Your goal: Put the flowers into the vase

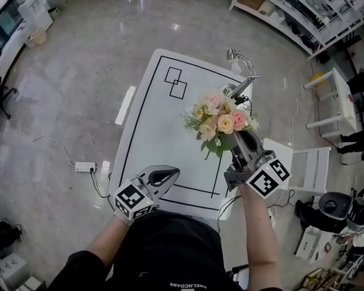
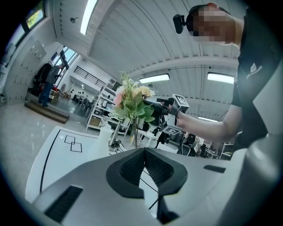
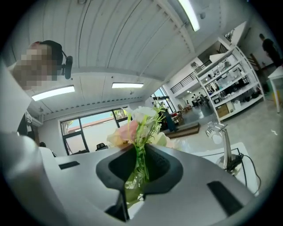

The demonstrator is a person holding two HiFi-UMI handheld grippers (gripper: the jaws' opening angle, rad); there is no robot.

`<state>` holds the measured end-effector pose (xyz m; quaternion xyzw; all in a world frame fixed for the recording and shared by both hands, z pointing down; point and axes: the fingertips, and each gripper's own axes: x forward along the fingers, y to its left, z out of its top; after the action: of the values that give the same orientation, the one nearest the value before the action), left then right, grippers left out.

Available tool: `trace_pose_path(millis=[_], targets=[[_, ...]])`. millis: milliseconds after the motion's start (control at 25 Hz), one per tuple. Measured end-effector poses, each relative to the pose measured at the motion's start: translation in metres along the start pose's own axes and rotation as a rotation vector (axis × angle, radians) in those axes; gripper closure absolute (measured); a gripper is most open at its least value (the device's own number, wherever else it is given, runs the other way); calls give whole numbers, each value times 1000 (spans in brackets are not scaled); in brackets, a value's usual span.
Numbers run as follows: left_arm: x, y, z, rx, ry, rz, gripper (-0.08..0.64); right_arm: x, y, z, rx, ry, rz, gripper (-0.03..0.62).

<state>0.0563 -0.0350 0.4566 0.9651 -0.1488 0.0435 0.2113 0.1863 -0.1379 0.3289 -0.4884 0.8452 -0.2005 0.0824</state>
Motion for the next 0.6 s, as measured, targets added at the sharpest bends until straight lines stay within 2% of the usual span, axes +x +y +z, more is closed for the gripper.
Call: trace_pose_path(millis=[280,600], targets=[[17,1,16,36,-14,-26,557,5,-12,59,2,-131,-13,538],[39,19,46,100,-17,-42,557,25,-25,107,-14,-220,-37,538]])
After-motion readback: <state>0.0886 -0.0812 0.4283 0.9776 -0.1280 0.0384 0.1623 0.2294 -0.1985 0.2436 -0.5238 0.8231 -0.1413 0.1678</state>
